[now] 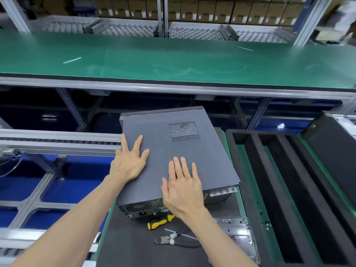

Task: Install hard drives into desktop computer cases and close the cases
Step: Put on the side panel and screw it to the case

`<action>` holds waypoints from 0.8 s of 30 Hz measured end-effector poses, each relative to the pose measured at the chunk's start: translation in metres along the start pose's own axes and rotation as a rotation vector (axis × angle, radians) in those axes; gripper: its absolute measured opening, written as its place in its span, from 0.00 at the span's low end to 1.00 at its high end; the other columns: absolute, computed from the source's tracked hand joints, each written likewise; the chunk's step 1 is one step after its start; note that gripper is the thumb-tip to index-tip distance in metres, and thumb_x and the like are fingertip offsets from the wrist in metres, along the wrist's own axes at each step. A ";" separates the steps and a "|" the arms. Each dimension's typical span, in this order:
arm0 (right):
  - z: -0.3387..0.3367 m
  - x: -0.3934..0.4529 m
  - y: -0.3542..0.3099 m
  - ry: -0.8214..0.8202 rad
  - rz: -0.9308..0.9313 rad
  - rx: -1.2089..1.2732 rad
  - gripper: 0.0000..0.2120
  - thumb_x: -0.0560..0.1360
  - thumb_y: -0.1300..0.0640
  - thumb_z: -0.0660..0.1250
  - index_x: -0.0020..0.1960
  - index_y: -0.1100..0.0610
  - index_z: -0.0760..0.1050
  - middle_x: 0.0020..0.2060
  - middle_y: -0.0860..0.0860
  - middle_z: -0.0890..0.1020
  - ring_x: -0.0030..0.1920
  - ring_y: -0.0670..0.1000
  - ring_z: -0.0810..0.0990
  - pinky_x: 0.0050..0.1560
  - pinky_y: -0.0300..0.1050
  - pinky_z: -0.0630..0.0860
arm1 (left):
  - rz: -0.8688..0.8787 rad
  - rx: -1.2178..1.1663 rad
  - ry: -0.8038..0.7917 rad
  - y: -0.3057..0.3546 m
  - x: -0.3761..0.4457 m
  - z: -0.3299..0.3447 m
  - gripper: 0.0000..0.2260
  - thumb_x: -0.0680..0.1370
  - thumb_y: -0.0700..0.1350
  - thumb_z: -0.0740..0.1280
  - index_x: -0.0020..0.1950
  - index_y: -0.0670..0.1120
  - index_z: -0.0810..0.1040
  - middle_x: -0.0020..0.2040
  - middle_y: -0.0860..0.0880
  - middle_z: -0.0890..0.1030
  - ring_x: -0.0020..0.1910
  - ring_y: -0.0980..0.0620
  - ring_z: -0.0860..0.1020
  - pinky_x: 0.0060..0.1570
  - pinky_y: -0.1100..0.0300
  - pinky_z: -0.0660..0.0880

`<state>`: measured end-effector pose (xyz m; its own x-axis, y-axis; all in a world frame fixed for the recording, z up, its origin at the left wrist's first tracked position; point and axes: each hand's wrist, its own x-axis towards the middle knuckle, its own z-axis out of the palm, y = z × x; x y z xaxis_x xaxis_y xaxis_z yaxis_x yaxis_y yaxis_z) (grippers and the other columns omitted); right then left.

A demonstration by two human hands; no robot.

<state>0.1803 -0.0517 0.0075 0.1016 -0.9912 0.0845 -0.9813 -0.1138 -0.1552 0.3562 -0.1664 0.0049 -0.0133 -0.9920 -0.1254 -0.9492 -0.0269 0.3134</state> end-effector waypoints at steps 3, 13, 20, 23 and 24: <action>-0.001 0.012 -0.003 0.047 -0.026 0.019 0.31 0.81 0.45 0.47 0.75 0.61 0.67 0.75 0.56 0.70 0.77 0.58 0.63 0.75 0.64 0.60 | -0.005 0.006 0.013 0.000 0.005 0.000 0.29 0.80 0.68 0.47 0.80 0.64 0.46 0.82 0.49 0.38 0.69 0.34 0.65 0.61 0.40 0.69; 0.000 0.012 -0.001 0.010 -0.061 0.010 0.33 0.81 0.43 0.45 0.78 0.61 0.61 0.78 0.56 0.64 0.79 0.58 0.57 0.77 0.65 0.53 | -0.015 -0.005 0.019 0.000 0.004 0.000 0.28 0.80 0.68 0.49 0.79 0.64 0.50 0.81 0.48 0.41 0.69 0.35 0.64 0.61 0.40 0.70; 0.003 0.011 -0.008 -0.047 -0.045 0.008 0.35 0.80 0.42 0.46 0.80 0.63 0.54 0.80 0.58 0.56 0.81 0.58 0.50 0.78 0.63 0.43 | -0.030 -0.051 -0.018 0.009 0.035 -0.011 0.26 0.81 0.64 0.47 0.80 0.65 0.47 0.82 0.55 0.42 0.76 0.36 0.54 0.67 0.37 0.65; 0.001 0.005 -0.007 -0.034 -0.056 0.013 0.36 0.80 0.42 0.47 0.80 0.64 0.56 0.79 0.60 0.59 0.80 0.59 0.53 0.79 0.59 0.46 | -0.011 -0.025 0.002 0.006 0.033 -0.007 0.27 0.81 0.65 0.47 0.80 0.65 0.48 0.82 0.57 0.43 0.76 0.36 0.55 0.65 0.36 0.68; 0.000 0.001 -0.008 -0.021 -0.052 0.002 0.35 0.79 0.42 0.48 0.78 0.64 0.60 0.78 0.60 0.62 0.79 0.59 0.57 0.79 0.59 0.51 | -0.010 -0.016 0.005 0.006 0.031 -0.006 0.27 0.81 0.65 0.47 0.80 0.65 0.48 0.82 0.57 0.44 0.76 0.36 0.55 0.64 0.36 0.68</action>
<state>0.1887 -0.0522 0.0085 0.1559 -0.9851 0.0723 -0.9742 -0.1654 -0.1533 0.3523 -0.1983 0.0081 -0.0019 -0.9923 -0.1240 -0.9441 -0.0390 0.3272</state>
